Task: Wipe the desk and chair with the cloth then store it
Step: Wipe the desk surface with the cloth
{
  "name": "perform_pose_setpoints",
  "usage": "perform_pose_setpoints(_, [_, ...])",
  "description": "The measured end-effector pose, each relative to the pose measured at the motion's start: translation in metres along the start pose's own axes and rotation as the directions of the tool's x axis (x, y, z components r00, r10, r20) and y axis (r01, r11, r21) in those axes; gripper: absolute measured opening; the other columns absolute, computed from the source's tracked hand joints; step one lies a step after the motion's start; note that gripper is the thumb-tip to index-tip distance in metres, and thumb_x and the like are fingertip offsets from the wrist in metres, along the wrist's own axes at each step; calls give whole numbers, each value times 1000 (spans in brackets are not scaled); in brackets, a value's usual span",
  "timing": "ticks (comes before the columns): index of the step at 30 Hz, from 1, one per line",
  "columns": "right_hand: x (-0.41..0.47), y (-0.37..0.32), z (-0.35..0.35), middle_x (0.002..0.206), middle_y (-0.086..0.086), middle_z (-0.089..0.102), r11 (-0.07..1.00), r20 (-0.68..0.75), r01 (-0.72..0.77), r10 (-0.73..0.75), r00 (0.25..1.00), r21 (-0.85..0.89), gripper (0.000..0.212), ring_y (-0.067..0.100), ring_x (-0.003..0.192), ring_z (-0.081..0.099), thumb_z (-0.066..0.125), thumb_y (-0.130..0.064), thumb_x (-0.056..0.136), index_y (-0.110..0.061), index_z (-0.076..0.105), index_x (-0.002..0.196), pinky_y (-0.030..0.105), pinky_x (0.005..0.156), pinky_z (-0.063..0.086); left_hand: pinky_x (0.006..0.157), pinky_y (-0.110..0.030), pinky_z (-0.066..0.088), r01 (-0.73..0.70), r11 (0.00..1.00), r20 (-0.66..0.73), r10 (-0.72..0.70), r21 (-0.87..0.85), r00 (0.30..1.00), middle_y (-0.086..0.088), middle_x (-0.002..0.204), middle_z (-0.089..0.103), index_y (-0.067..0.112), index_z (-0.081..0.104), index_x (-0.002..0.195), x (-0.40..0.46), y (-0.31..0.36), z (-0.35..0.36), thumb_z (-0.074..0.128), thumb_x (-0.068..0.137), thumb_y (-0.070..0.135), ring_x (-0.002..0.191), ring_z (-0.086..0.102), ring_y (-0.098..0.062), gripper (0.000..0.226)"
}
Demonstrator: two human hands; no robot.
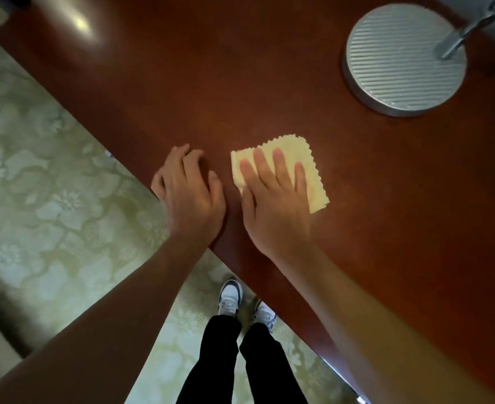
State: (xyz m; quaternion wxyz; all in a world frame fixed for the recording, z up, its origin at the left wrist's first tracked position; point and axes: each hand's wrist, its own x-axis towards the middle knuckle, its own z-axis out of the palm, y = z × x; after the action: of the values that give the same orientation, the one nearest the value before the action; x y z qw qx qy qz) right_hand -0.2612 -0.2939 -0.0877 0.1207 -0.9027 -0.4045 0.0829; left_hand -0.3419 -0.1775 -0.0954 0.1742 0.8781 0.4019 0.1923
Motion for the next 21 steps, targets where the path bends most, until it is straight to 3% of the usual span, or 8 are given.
perform_pose_setpoints(4, [-36,13,-1,157,-2,38,991,47,130,-130,990,-11,45,26,150,23,38,-31,102,-25,48,146,55,119,17,112,-45,25,83,995,-24,-81,63,996,-15,141,49,6,54,127,22,-10,1,45,93,24,138,40,-30,39])
perform_pose_setpoints(7, [-9,13,-9,158,-1,36,990,112,136,-130,985,-48,47,27,150,21,35,-33,101,-26,47,146,55,120,15,110,-47,32,44,988,-37,-39,150,999,-16,140,51,7,57,125,17,-10,8,47,95,26,136,43,-32,38])
perform_pose_setpoints(11, [62,-14,-19,166,-3,11,994,271,91,-73,960,-55,52,24,153,-1,23,-37,103,-30,25,155,52,122,-2,108,-45,34,75,985,-43,-69,153,997,-14,139,52,9,59,124,18,-12,9,47,96,26,135,44,-31,35])
perform_pose_setpoints(14, [65,-13,-28,166,-5,3,995,329,83,-59,943,-59,53,23,153,-7,22,-36,104,-31,17,157,52,122,-3,107,-44,32,75,987,-13,-74,146,997,-13,141,51,10,57,125,20,-9,6,47,96,26,137,42,-30,34])
perform_pose_setpoints(18, [-13,18,-35,162,-1,27,994,289,87,-65,955,-65,53,27,152,14,30,-33,99,-26,38,151,56,120,15,109,-46,32,99,986,0,-99,132,995,-12,142,49,12,56,125,19,-10,7,50,96,25,138,40,-30,33])
perform_pose_setpoints(21, [-28,29,-33,160,1,31,991,315,101,-70,946,-83,54,28,150,18,30,-33,98,-22,43,149,58,118,17,109,-44,32,103,985,3,-104,137,995,-12,142,49,11,56,125,19,-10,7,49,96,25,137,40,-30,33])
